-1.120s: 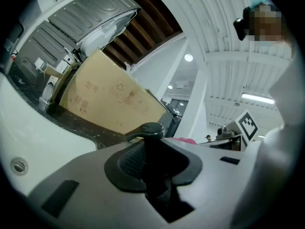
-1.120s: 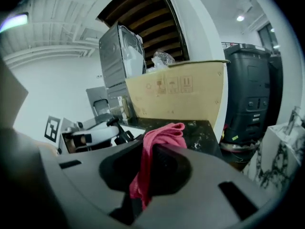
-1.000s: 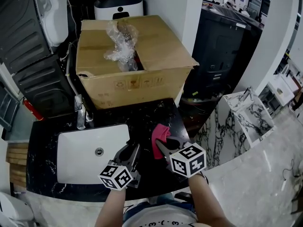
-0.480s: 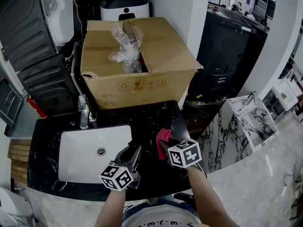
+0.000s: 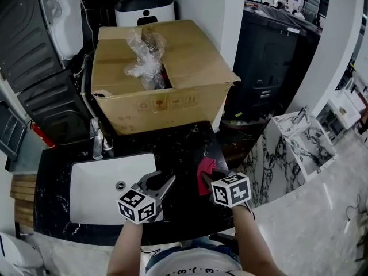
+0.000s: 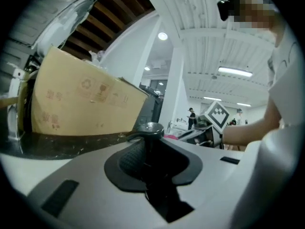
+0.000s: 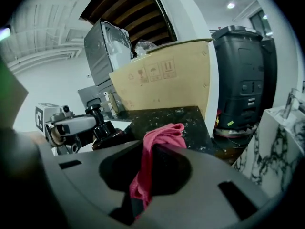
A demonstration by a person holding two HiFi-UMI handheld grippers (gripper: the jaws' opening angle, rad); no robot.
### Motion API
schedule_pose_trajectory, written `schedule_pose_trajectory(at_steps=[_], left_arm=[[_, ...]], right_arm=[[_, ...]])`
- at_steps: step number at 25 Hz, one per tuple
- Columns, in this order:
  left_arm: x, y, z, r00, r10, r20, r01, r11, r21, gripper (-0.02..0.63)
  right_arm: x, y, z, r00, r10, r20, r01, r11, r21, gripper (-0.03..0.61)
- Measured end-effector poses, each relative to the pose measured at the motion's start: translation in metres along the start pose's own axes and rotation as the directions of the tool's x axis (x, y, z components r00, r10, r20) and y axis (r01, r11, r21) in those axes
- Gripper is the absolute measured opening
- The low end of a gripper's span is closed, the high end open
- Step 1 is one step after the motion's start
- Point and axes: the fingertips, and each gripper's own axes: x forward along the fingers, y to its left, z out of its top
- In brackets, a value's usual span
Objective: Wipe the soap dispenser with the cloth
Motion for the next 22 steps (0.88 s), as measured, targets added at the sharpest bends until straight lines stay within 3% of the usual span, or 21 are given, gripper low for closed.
schedule_pose_trajectory(at_steps=[2,5,7,9,12,16,19,22], left_arm=[[0.009,-0.004,0.001,0.996,-0.050,-0.068,0.057,0.993,0.099,0.097],[0.020,-0.008,-0.003,0.974,-0.119,-0.190,0.166,0.953,0.252,0.095],[0.022,-0.008,-0.004,0.955,-0.153,-0.255,0.230,0.923,0.308,0.095],[0.021,-0.003,-0.003,0.947,-0.154,-0.283,0.246,0.913,0.326,0.100],[0.017,0.007,0.001,0.967,-0.063,-0.247,0.141,0.940,0.311,0.187],[0.008,0.004,-0.001,0.988,0.093,-0.120,-0.065,0.974,0.217,0.206],[0.008,0.001,-0.005,0.964,0.261,-0.056,-0.250,0.956,0.154,0.207],[0.015,-0.003,-0.003,0.917,0.399,-0.022,-0.395,0.913,0.101,0.207]], right_arm=[[-0.008,-0.007,0.001,1.000,-0.016,0.018,0.016,1.000,0.017,0.051],[-0.018,-0.015,0.003,0.999,-0.026,0.044,0.024,0.998,0.051,0.051],[-0.024,-0.020,0.003,0.998,-0.033,0.057,0.029,0.997,0.071,0.051],[-0.029,-0.023,0.002,0.997,-0.039,0.066,0.033,0.996,0.084,0.051],[-0.035,-0.026,0.003,0.996,-0.044,0.080,0.036,0.994,0.099,0.051],[-0.036,-0.029,0.006,0.994,-0.050,0.095,0.039,0.992,0.120,0.051],[-0.036,-0.029,0.010,0.993,-0.048,0.103,0.036,0.992,0.120,0.051],[-0.035,-0.026,0.011,0.993,-0.041,0.108,0.028,0.993,0.118,0.051]])
